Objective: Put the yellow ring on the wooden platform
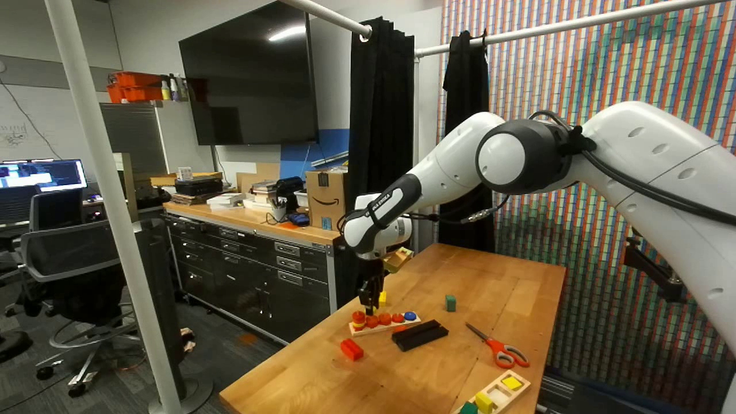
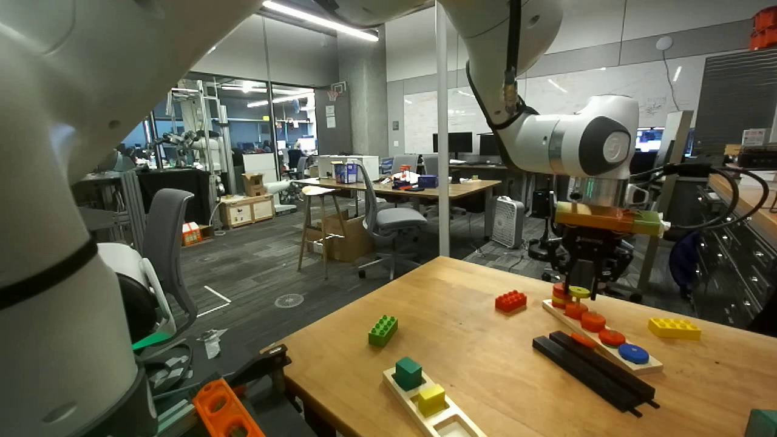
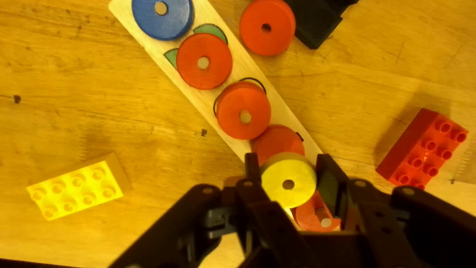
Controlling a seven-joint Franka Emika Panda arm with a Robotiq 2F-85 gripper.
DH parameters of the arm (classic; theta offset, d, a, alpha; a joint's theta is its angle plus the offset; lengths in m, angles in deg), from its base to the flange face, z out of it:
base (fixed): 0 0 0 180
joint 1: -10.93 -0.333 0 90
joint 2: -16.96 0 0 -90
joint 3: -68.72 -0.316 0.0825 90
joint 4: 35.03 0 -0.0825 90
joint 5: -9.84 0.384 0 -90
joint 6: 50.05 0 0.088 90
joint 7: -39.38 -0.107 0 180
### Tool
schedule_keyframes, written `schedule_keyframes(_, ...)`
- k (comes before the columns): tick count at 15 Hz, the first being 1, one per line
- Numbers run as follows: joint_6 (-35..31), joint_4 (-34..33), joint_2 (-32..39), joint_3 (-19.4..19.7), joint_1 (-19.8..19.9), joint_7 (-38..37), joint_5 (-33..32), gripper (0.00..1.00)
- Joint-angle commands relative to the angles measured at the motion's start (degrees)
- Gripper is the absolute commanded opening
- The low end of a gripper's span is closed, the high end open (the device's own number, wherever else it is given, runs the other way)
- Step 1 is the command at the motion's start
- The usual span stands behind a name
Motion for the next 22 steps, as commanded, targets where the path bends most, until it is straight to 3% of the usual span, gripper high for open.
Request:
schedule_keyframes(1,0.73,1.53,-1.23,0.25,-0.42,-0.67,0.29,0.22)
schedule_keyframes(18,0.47,5.4,-3.48,1.13,-0.87,-2.57,-0.35,0.22)
schedule_keyframes(19,0.62,5.46,-3.5,1.17,-0.87,-3.01,-0.13,0.65)
schedule_keyframes(22,0.58,6.1,-3.74,1.35,-0.88,-3.42,-0.26,0.82)
